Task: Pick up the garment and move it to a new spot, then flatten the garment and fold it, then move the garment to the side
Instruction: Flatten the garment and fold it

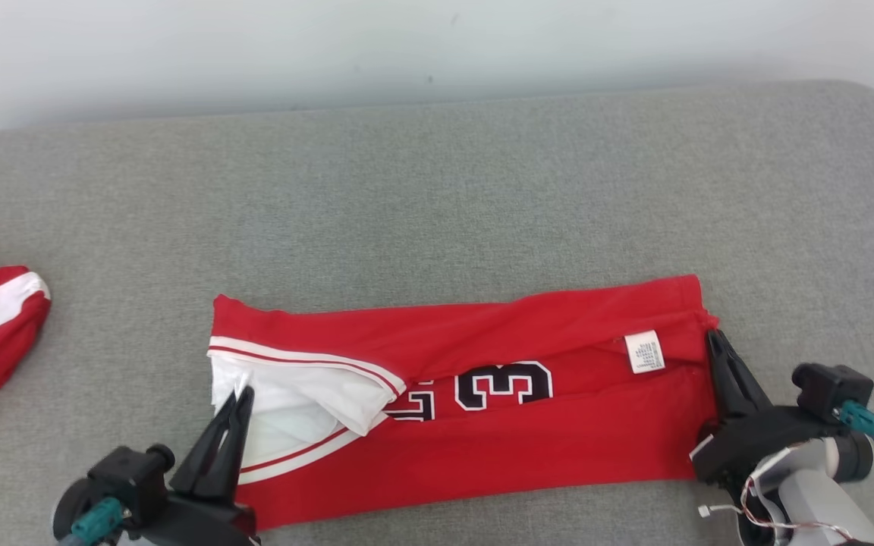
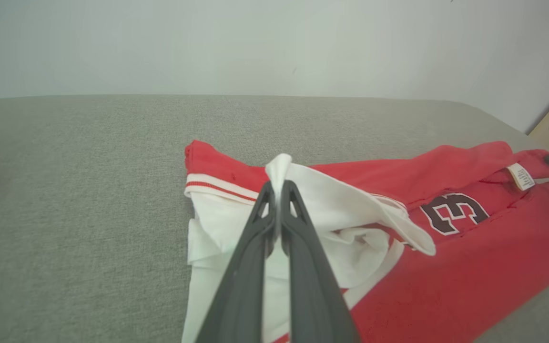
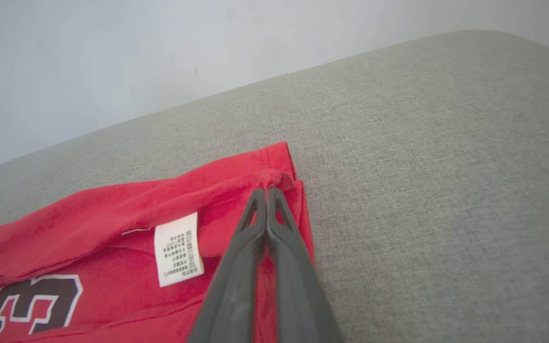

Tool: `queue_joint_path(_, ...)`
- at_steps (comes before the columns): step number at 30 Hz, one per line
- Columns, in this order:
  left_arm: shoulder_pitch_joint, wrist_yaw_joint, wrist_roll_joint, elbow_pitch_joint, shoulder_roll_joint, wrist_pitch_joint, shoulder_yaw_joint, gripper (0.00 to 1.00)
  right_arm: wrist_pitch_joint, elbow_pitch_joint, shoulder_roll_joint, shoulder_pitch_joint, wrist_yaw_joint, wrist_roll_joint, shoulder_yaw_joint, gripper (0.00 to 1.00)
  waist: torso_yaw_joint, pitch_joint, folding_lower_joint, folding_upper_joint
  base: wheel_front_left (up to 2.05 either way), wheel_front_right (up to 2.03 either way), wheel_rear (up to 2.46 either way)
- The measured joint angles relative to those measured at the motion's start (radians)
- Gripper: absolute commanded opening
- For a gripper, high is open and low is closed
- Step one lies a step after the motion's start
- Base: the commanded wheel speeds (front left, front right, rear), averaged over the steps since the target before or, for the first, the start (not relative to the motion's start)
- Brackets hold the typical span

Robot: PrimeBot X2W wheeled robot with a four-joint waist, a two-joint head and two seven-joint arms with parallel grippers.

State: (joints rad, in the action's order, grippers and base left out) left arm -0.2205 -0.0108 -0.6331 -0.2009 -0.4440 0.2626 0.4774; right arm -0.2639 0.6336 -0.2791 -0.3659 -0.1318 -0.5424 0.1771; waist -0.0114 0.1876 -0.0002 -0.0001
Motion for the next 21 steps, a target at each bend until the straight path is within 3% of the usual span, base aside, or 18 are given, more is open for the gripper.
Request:
queue_joint_path(7, 0.036, -0.060, 0.097, -0.116, 0.089, 0.000, -0.059, 0.00, 0.000, 0.027, -0.002, 0.040, 0.000, -0.004, -0.015, 0.00, 0.020, -0.026, 0.0001, 0.0000, 0.00, 0.00, 0.00)
queue_joint_path(8, 0.035, -0.062, 0.105, -0.131, 0.103, 0.000, -0.071, 0.04, 0.001, 0.032, -0.001, 0.041, 0.000, -0.005, -0.014, 0.00, 0.021, -0.029, 0.0001, 0.0000, 0.00, 0.00, 0.00)
queue_joint_path(9, 0.035, -0.067, 0.122, -0.145, 0.114, 0.000, -0.082, 0.43, 0.001, 0.036, -0.001, 0.041, 0.000, -0.005, -0.013, 0.17, 0.022, -0.031, 0.0001, 0.0000, 0.00, 0.00, 0.00)
queue_joint_path(10, 0.035, -0.068, 0.148, -0.151, 0.123, 0.000, -0.098, 1.00, 0.001, 0.037, 0.000, 0.041, 0.000, -0.006, -0.012, 0.91, 0.022, -0.034, 0.0001, 0.0000, 0.00, 0.00, 0.00)
queue_joint_path(11, 0.035, -0.069, 0.169, -0.153, 0.132, 0.000, -0.114, 1.00, 0.001, 0.037, 0.001, 0.041, 0.000, -0.006, -0.012, 1.00, 0.022, -0.036, 0.0001, 0.0000, 0.00, 0.00, 0.00)
queue_joint_path(15, 0.046, -0.042, 0.248, -0.105, 0.186, 0.000, -0.238, 1.00, 0.001, 0.026, 0.001, 0.040, 0.000, -0.009, -0.021, 1.00, 0.019, -0.044, 0.0003, 0.0000, 0.00, 0.00, 0.00)
queue_joint_path(21, 0.132, -0.038, 0.362, -0.021, 0.272, 0.000, -0.394, 1.00, 0.000, 0.029, -0.009, 0.040, 0.000, -0.001, -0.042, 1.00, 0.030, -0.061, 0.0002, 0.0000, 0.00, 0.00, 0.00)
